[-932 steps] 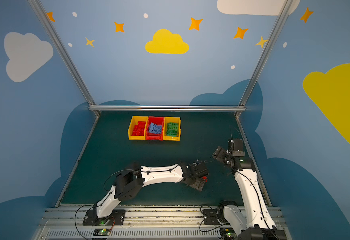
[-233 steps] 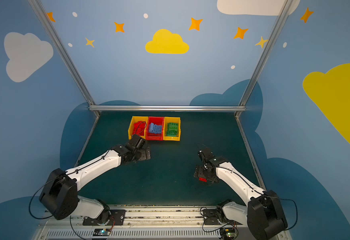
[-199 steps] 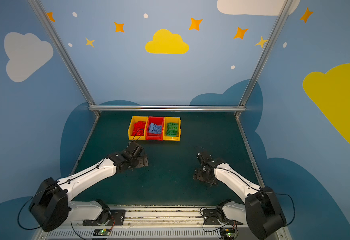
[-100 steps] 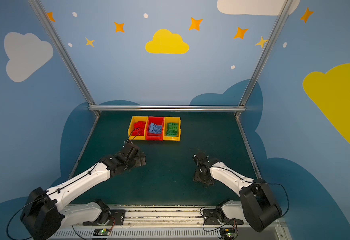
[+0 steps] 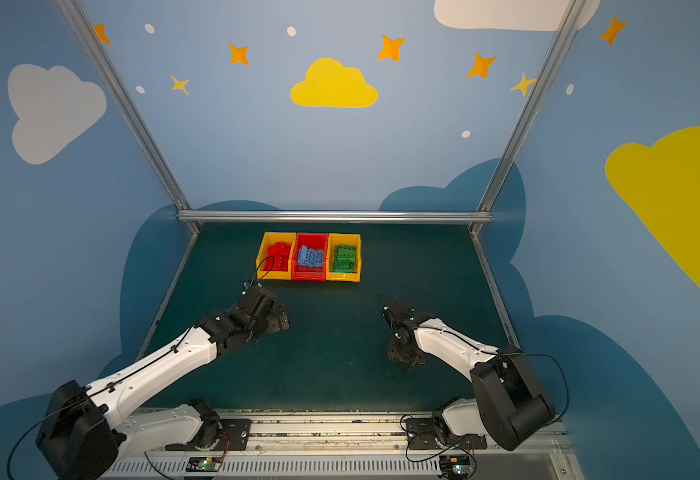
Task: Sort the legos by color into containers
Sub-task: 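Carry the red sloped brick with the right gripper into the yellow bin and release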
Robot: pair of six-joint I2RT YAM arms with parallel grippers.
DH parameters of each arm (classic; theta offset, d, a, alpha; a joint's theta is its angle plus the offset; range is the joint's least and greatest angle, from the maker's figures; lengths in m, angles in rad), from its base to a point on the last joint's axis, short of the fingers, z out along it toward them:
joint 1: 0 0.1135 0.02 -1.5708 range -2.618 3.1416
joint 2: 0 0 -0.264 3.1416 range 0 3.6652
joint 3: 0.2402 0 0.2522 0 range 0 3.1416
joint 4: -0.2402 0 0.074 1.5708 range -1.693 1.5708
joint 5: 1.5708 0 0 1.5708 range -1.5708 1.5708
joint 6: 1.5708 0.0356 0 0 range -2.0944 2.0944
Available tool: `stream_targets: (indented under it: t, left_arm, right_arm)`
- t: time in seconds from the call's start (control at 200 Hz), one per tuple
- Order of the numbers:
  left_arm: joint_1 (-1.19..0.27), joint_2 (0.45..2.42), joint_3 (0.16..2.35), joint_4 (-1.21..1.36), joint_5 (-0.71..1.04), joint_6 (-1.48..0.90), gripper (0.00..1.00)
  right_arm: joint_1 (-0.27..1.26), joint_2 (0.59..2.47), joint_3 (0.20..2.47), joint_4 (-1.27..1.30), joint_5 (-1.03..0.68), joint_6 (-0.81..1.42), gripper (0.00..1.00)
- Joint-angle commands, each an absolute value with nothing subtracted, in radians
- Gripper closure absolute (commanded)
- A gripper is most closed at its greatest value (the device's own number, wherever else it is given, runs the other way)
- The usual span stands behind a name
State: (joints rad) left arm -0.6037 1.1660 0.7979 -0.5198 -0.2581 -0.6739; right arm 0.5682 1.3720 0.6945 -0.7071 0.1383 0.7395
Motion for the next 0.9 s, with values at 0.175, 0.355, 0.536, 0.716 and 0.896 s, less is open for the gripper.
stream_targets:
  t: [0.175,0.355,0.536,0.716,0.896]
  left_arm:
    - [-0.586,1.094,0.748,-0.566,-0.296,-0.702,0.0]
    - [-0.484,1.015,0.663,-0.576,-0.227,-0.742,0.0]
    - [-0.395,0.912,0.595,-0.568,-0.202,-0.77,0.0]
    - [-0.377,0.876,0.586,-0.57,-0.219,-0.8,0.0]
    - [-0.36,0.899,0.607,-0.571,-0.225,-0.798,0.0]
  right_arm:
    - [0.647,1.395,0.872,-0.771,0.137,0.707,0.61]
    - [0.724,1.504,1.097,-0.754,0.093,0.64,0.61]
    - [0.778,1.703,1.368,-0.665,-0.015,0.526,0.61]
    - [0.8,1.938,1.685,-0.619,-0.119,0.415,0.61]
    - [0.799,2.134,1.939,-0.543,-0.215,0.324,0.62]
